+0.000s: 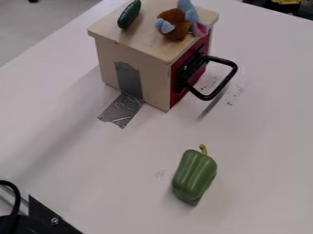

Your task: Pick the green object and put it in the middle of the table

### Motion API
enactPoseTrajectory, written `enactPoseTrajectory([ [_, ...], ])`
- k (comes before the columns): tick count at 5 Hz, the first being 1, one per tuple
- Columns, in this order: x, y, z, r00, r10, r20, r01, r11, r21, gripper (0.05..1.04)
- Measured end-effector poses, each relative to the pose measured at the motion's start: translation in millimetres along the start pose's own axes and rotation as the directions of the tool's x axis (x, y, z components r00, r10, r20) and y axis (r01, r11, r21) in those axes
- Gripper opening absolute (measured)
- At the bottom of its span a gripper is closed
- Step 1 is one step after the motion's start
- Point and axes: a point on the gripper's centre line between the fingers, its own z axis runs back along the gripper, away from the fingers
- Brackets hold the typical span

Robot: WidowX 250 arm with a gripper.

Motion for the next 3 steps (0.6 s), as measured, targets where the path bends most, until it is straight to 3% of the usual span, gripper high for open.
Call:
enactPoseTrajectory([
  [1, -3, -1, -14, 0.999, -0.003, -0.042, 0.003, 1.000, -0.006, 1.000],
  [2, -34, -24, -26, 0.995, -0.015, -0.099, 0.013, 1.000, -0.020, 1.000],
  [3, -69, -62, -7, 0.996, -0.061, -0.068, 0.059, 0.998, -0.024, 1.000],
])
